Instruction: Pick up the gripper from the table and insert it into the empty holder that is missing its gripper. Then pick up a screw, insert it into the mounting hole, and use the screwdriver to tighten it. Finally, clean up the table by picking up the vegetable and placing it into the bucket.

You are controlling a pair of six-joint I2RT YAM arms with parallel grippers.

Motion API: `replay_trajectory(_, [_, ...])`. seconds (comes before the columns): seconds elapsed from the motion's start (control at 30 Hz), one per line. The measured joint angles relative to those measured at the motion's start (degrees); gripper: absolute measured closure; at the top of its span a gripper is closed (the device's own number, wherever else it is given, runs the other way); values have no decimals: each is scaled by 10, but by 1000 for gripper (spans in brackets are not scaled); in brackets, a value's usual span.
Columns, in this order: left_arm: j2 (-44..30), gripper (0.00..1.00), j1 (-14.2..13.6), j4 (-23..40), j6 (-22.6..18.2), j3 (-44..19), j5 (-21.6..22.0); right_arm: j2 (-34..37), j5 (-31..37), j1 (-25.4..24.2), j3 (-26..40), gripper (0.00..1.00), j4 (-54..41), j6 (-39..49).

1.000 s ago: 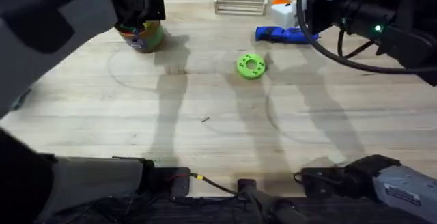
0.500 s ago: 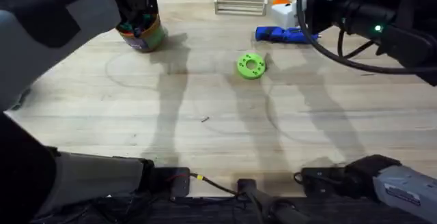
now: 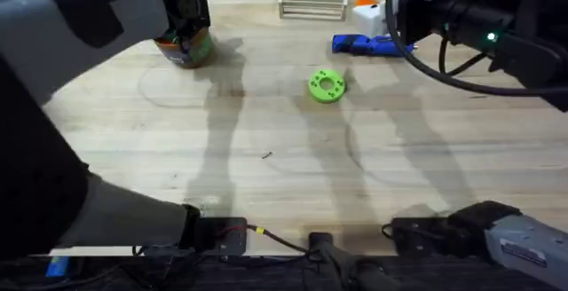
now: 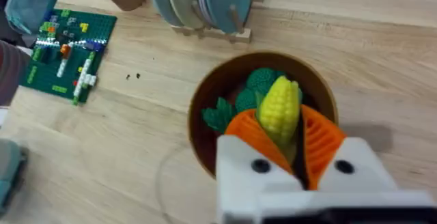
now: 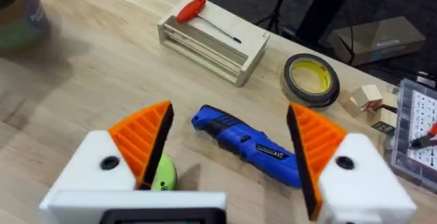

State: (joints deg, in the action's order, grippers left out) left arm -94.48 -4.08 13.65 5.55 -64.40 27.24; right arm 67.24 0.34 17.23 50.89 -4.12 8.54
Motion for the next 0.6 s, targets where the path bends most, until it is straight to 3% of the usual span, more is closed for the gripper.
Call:
replay_trajectory(0.03, [0, 883, 0, 0, 0, 0, 0, 0, 0, 0, 0, 10, 0, 0])
replay_trajectory(0.2, [0, 109, 0, -6, -2, 0, 0, 0, 0, 0, 0, 10, 0, 0])
replay_trajectory(0.23, [0, 35, 0, -10, -1, 0, 0, 0, 0, 0, 0, 10, 0, 0])
replay_trajectory(0.4, [16, 8, 0, -1, -2, 0, 0, -1, 0, 0, 0, 10, 7, 4])
replay_trajectory(0.6, [111, 8, -13, 12, -2, 0, -8, -44, 0, 0, 0, 10, 6, 16])
